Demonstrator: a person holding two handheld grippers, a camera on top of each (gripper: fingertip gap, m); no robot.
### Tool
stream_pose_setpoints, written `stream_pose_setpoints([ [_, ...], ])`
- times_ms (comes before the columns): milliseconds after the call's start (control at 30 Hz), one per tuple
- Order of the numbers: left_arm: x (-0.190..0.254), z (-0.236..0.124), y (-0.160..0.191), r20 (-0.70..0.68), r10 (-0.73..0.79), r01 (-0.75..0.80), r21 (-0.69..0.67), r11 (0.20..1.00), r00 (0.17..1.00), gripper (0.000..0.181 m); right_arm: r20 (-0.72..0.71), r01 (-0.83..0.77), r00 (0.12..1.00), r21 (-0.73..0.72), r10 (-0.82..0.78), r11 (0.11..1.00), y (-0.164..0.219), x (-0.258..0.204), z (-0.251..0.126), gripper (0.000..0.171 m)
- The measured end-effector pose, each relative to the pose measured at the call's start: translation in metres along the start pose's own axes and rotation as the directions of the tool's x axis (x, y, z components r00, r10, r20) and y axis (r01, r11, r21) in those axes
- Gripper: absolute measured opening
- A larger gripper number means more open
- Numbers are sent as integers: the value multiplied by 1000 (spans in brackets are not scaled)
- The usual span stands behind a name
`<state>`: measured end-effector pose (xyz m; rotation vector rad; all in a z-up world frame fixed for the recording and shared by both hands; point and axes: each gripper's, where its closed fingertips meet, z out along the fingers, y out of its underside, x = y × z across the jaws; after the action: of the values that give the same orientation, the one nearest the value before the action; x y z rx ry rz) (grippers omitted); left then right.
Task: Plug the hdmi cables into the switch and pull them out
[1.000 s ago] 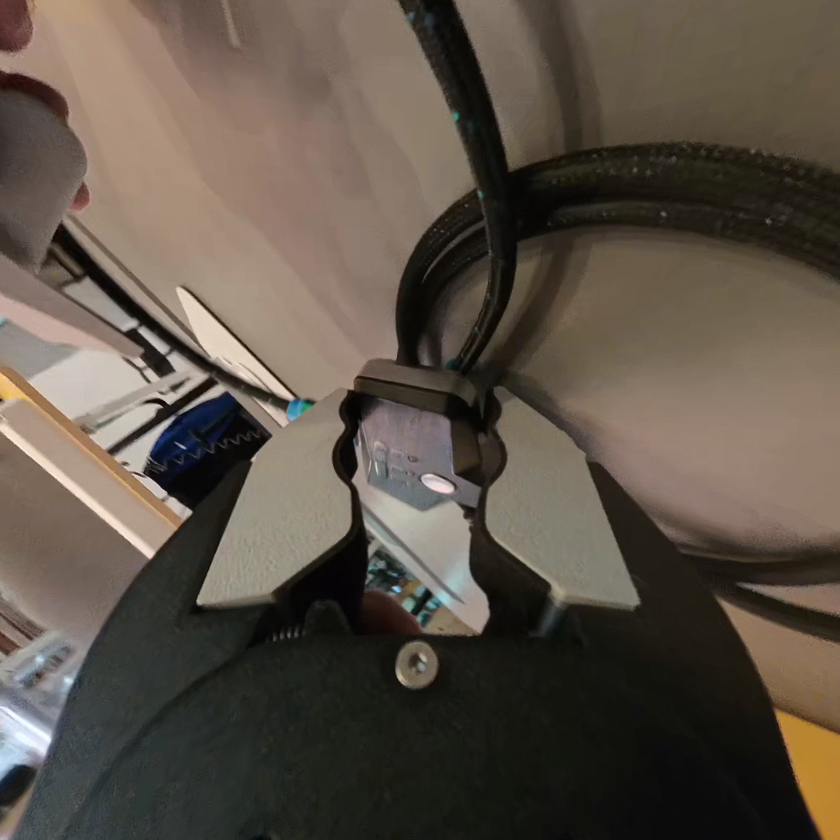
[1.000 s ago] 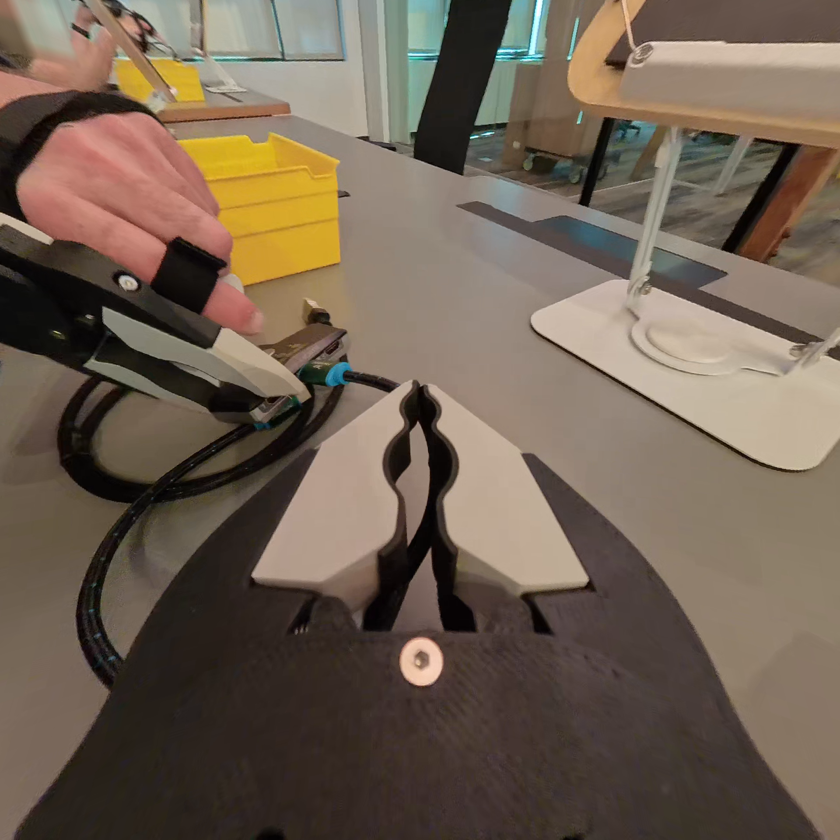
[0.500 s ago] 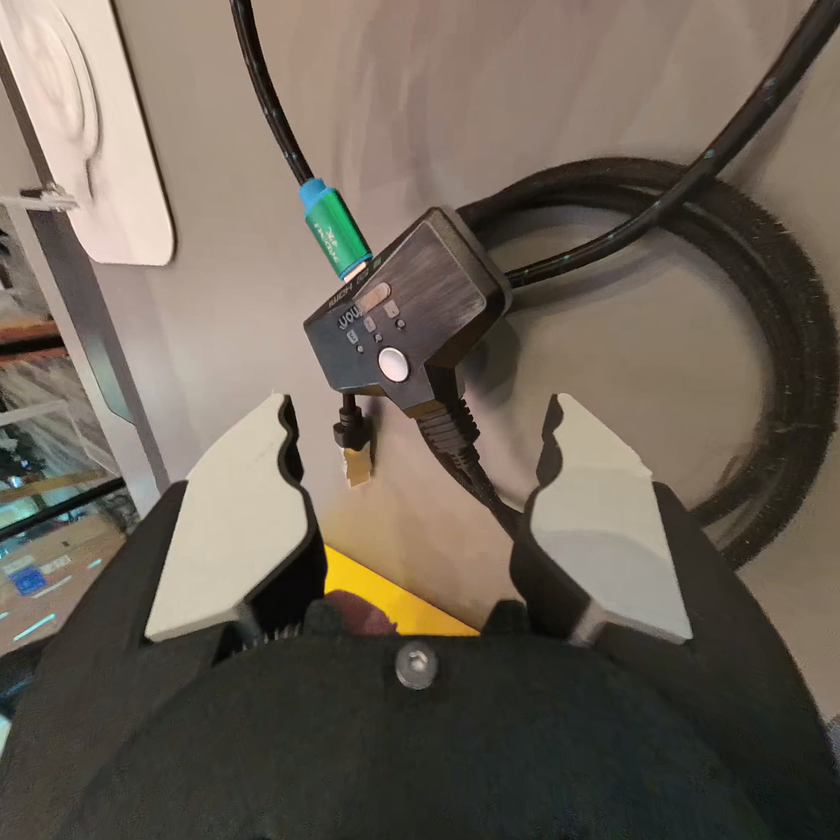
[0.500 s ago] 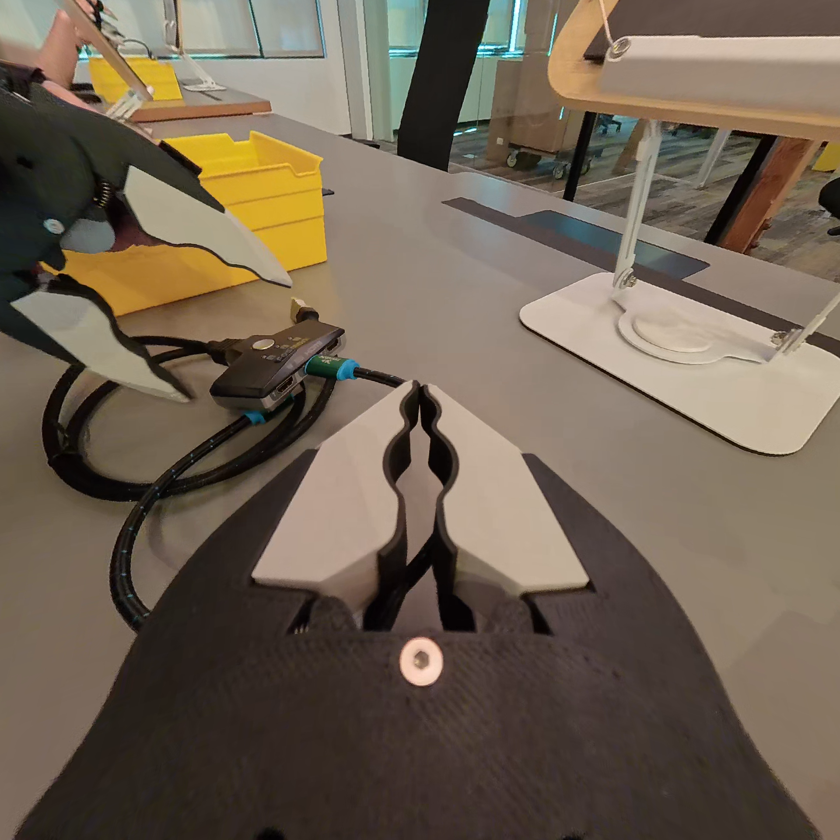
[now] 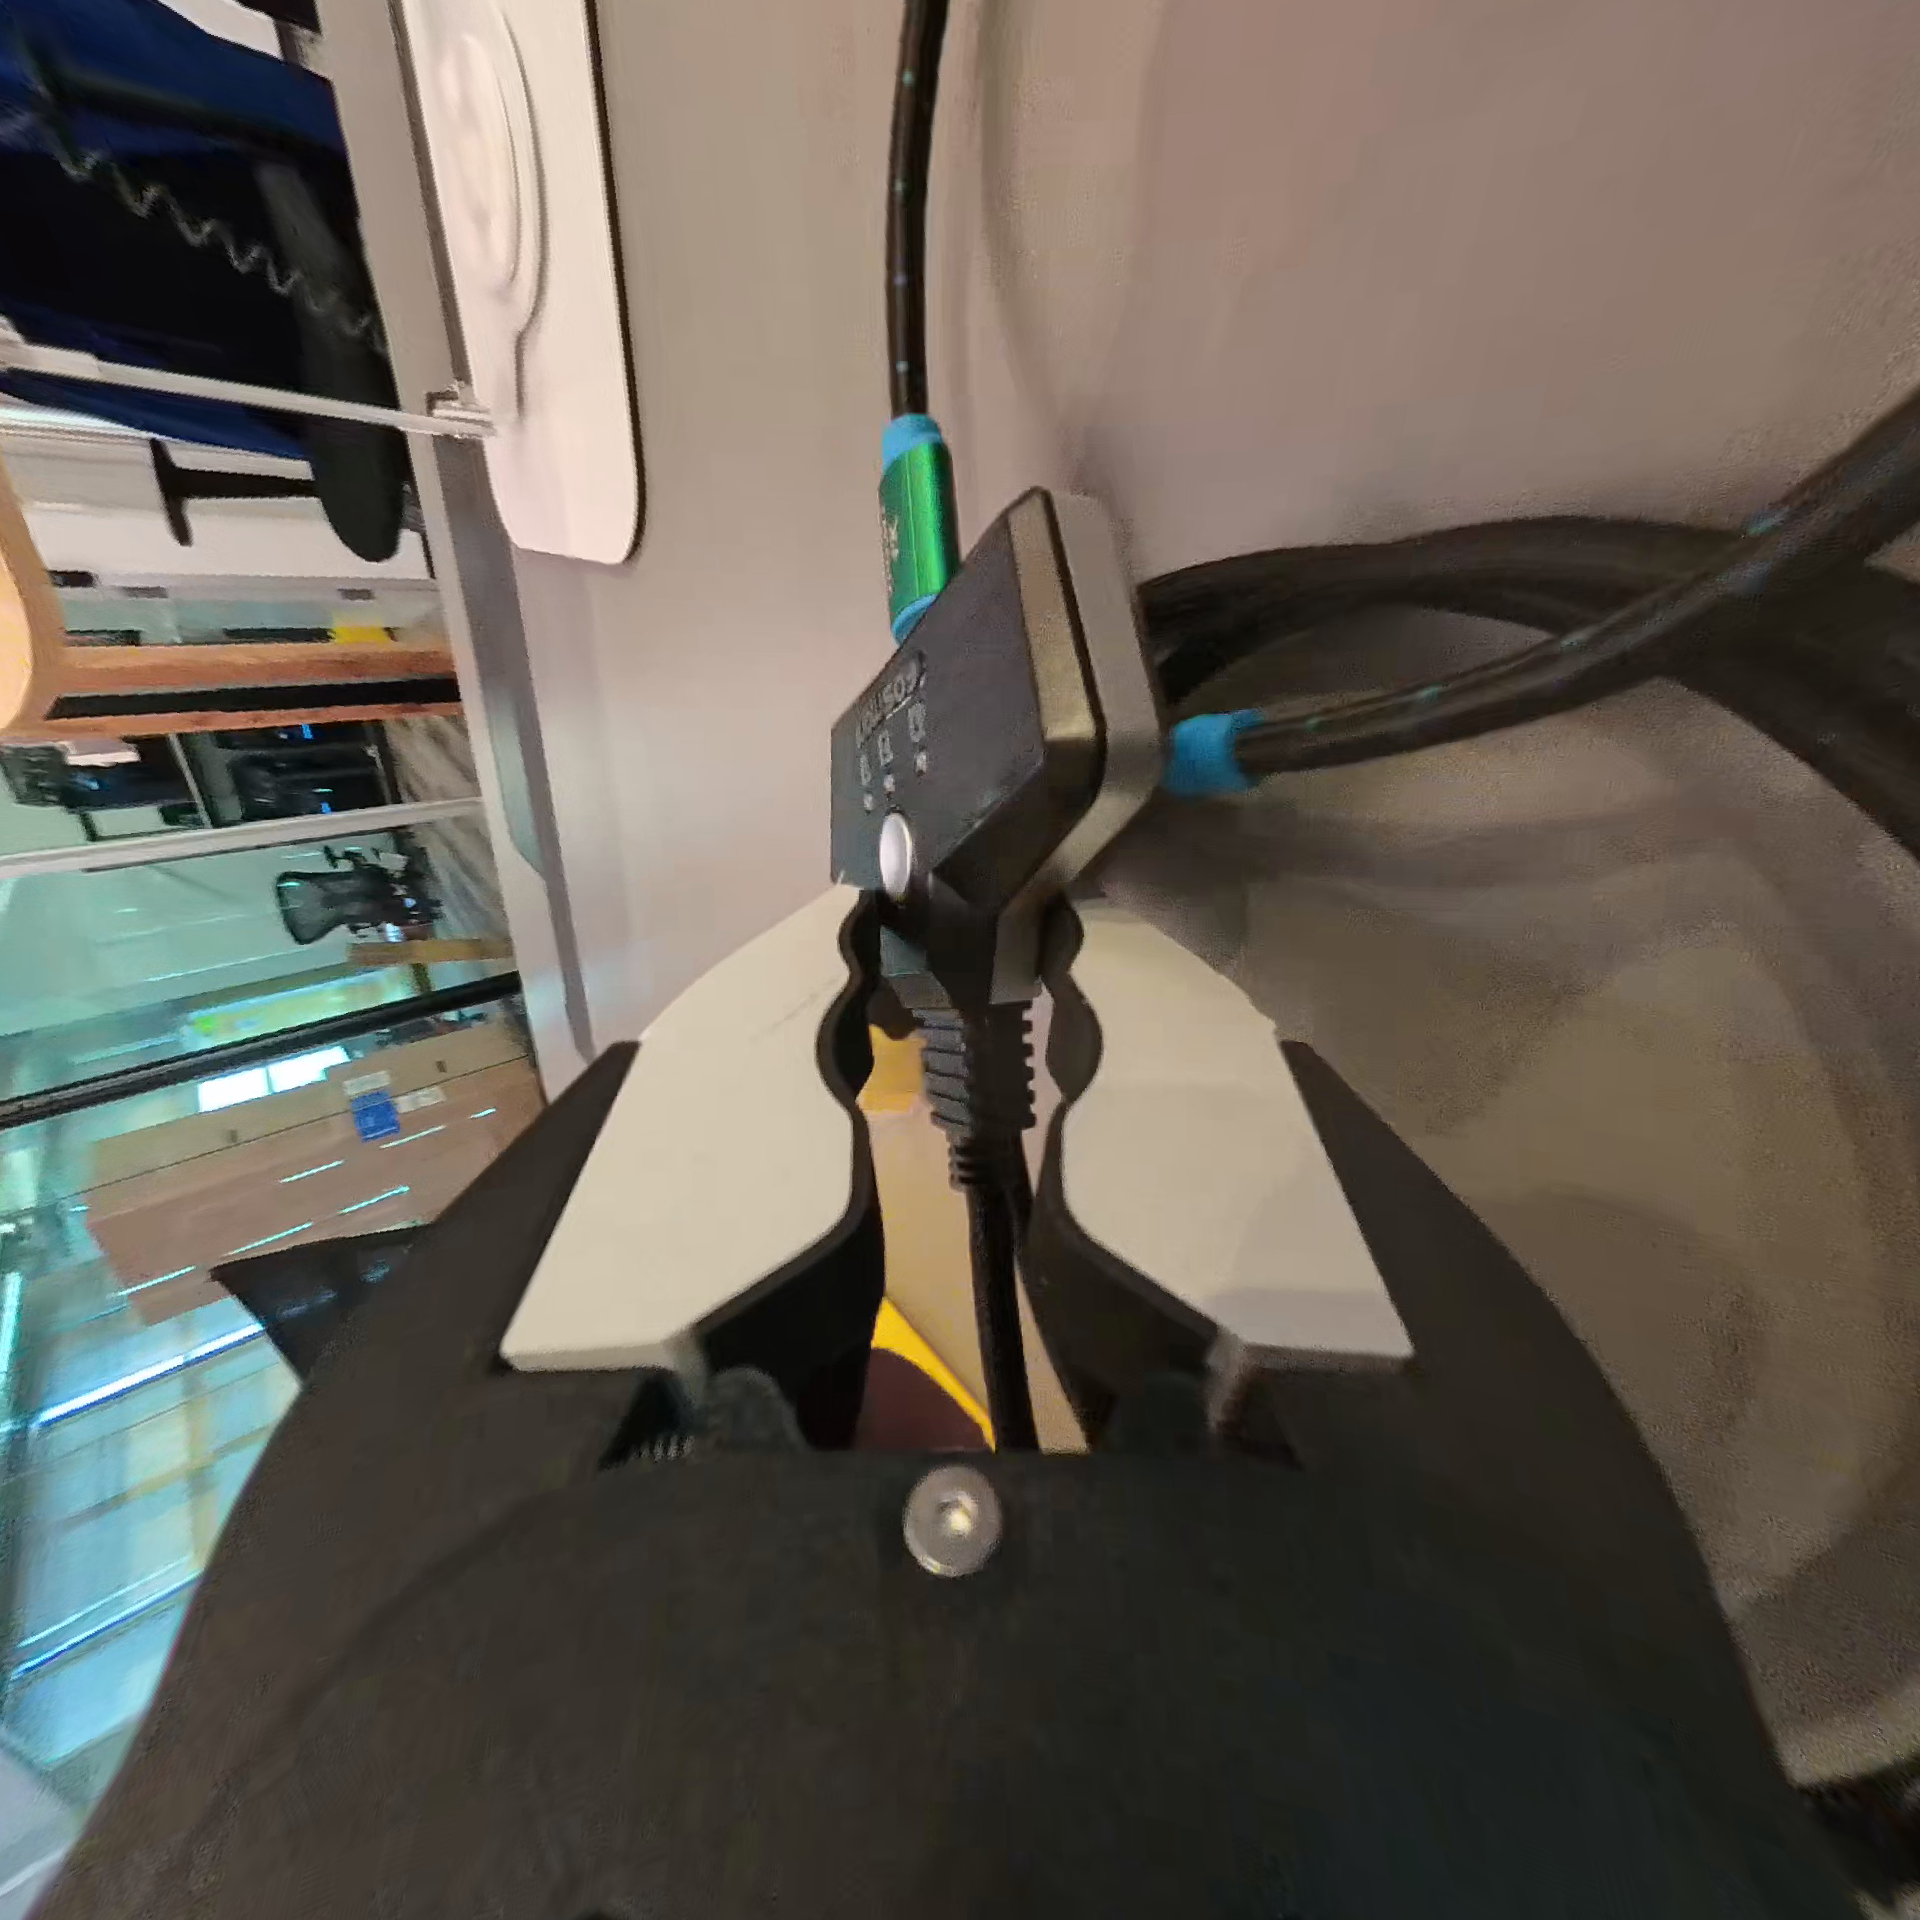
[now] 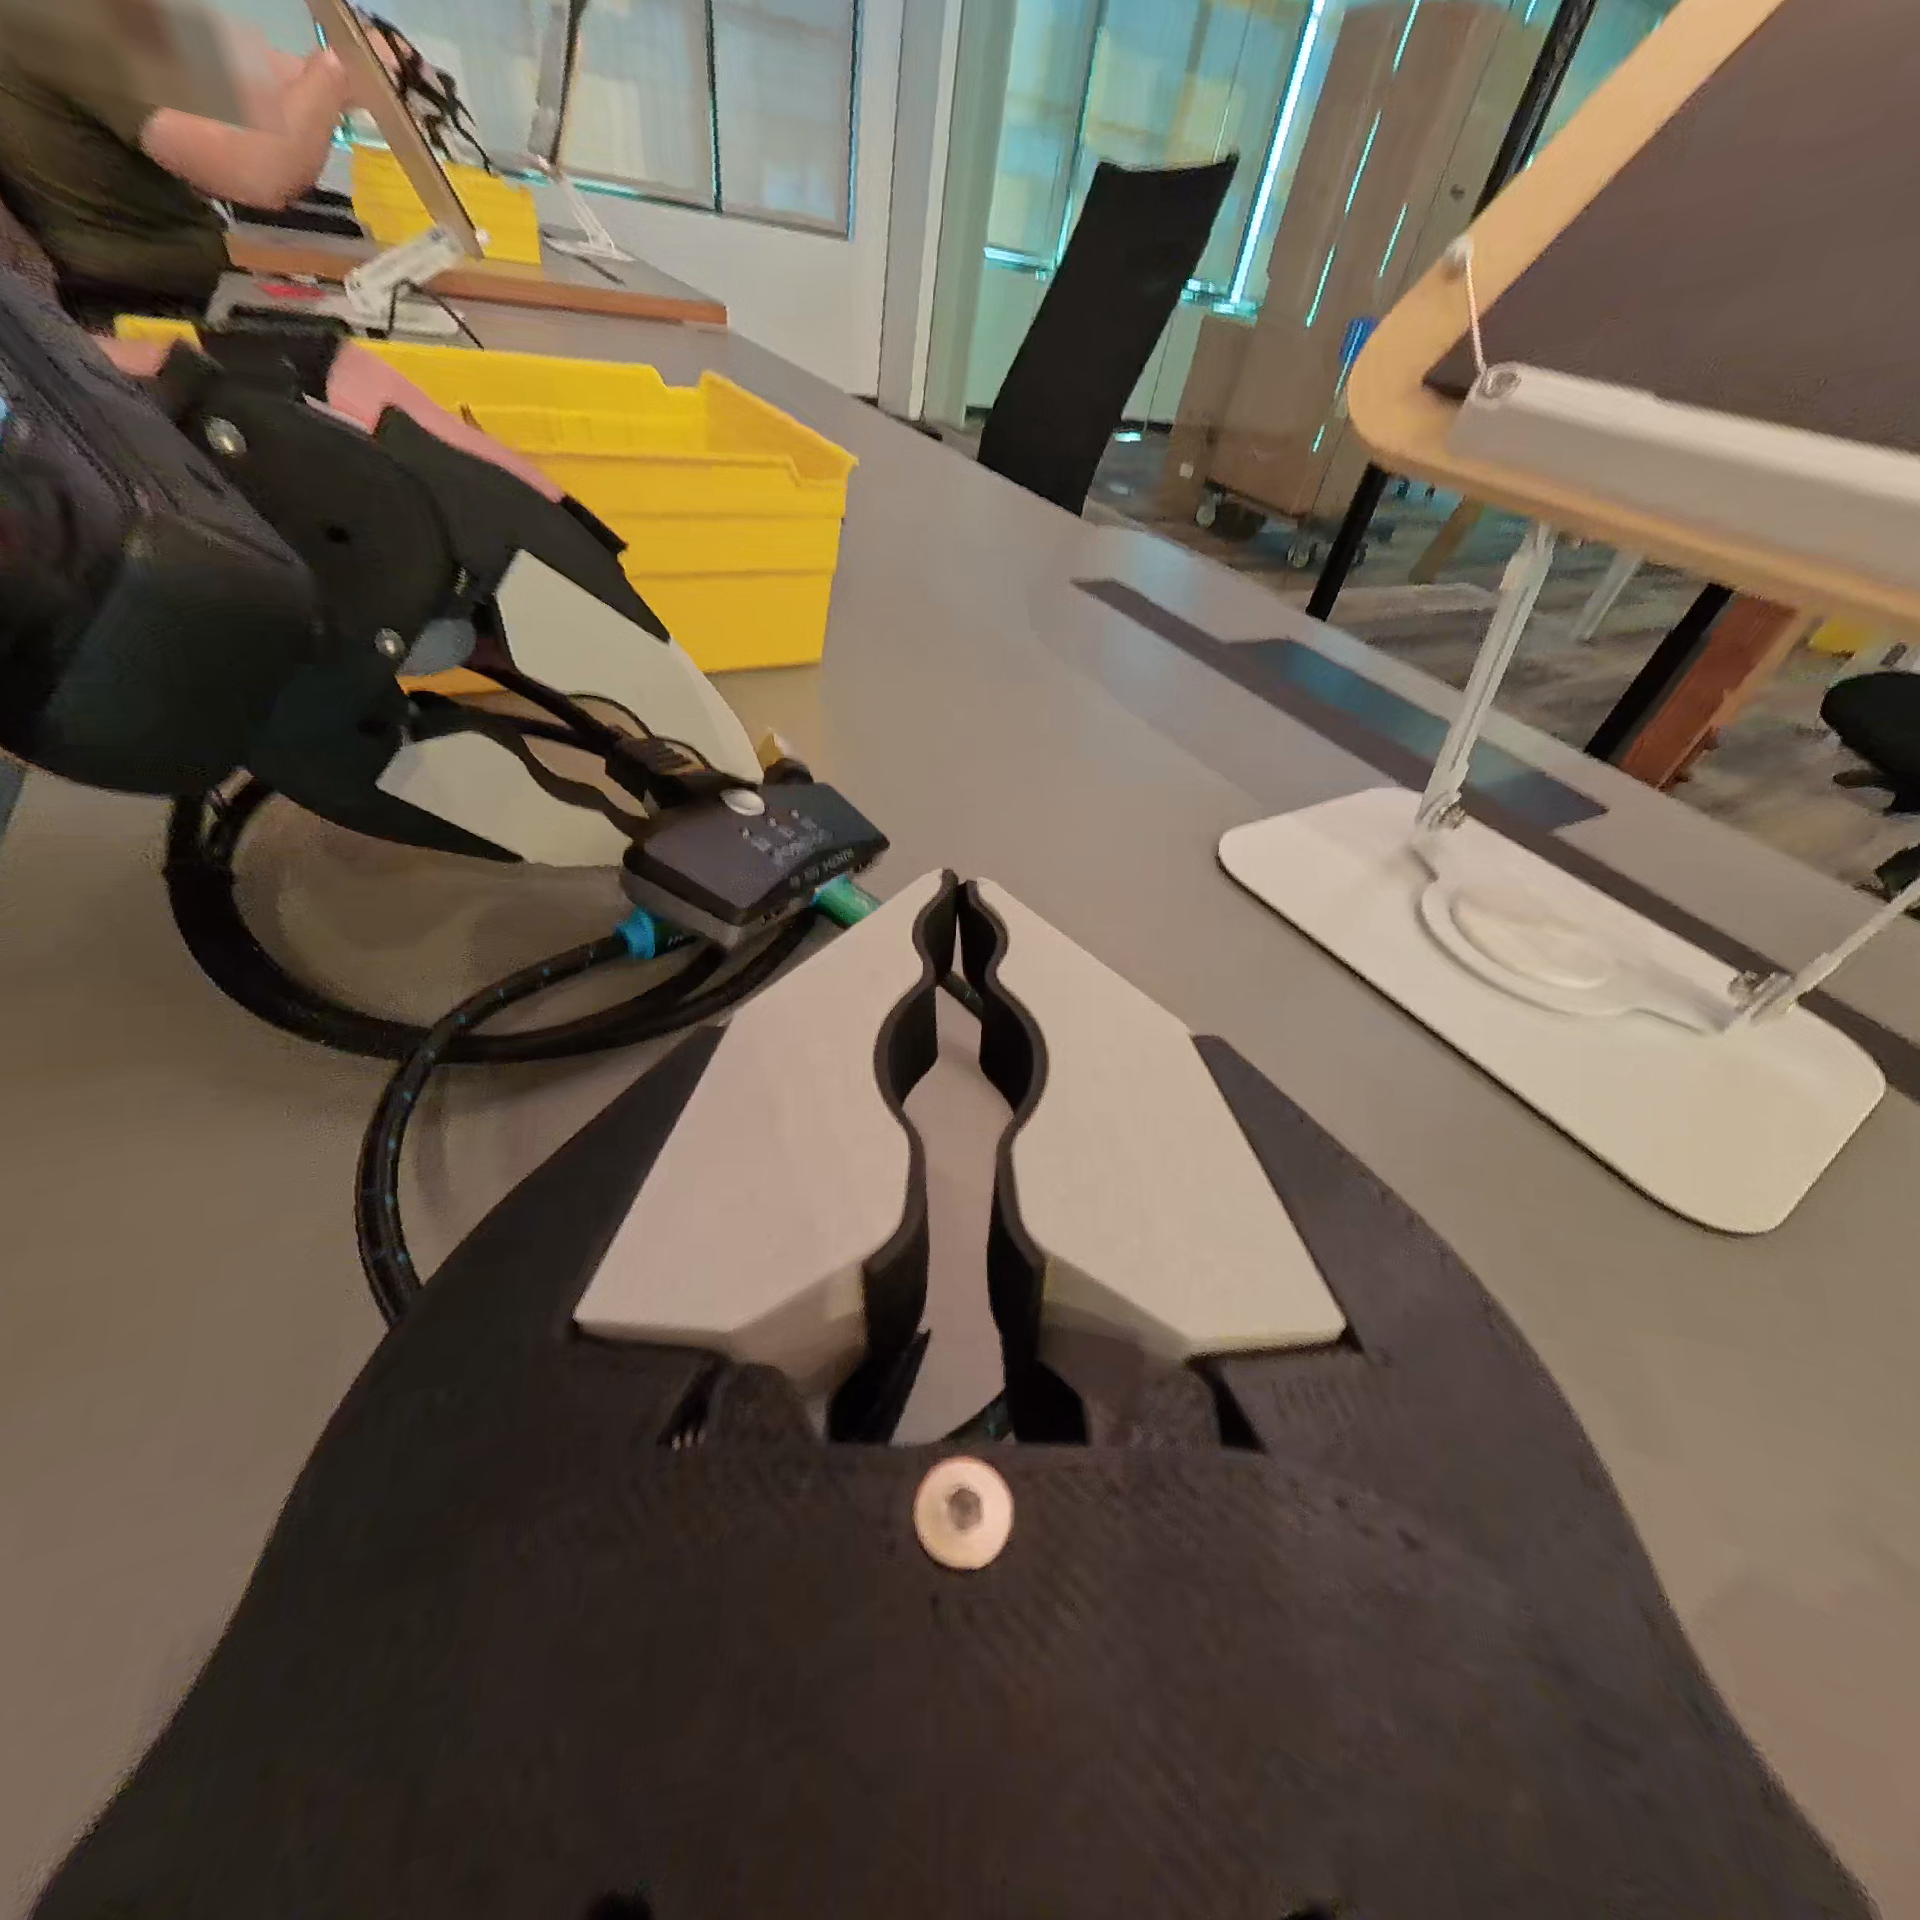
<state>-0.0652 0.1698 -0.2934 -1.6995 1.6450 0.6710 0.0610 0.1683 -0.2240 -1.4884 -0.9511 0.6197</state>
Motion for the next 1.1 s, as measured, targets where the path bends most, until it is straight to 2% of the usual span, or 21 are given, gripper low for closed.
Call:
stream_pose_setpoints([
  [67,-2,1,2,21,13,-13,0,1000,1000,29,9,11,1000,18,-11,1000,-8,-1,2,10],
  [167,-5,-1,2,60,49,-50,22,998,997,28,44,113,993,-69,-110,991,-4,-6,11,24],
  [333,-12,-11,-9,101,59,-70,114,991,993,25,180,274,955,-245,-235,930,23,-16,31,30],
  [400,-13,-14,-12,126,89,-106,136,985,988,25,176,405,914,-310,-366,860,30,-6,37,25],
  [467,-13,-17,-16,138,102,-124,164,979,985,25,262,556,831,-336,-491,760,35,-11,40,25],
  [600,-15,-26,-27,188,112,-156,239,959,976,24,423,488,834,-268,-354,830,35,-32,53,26],
  [667,-18,-31,-30,207,102,-156,265,951,973,24,482,420,837,-263,-259,869,39,-38,54,19],
  [733,-19,-33,-30,213,91,-151,287,946,973,23,515,336,837,-219,-184,916,35,-44,53,19],
  [867,-16,-32,-31,206,87,-150,313,938,975,22,541,256,835,-216,-102,942,38,-47,50,18],
  [967,-11,-30,-31,156,78,-126,326,937,985,25,542,258,835,-230,-97,938,42,-50,48,17],
  [1100,-6,-34,-29,0,38,-36,324,945,999,50,500,329,848,-237,-176,914,44,-49,51,17],
])
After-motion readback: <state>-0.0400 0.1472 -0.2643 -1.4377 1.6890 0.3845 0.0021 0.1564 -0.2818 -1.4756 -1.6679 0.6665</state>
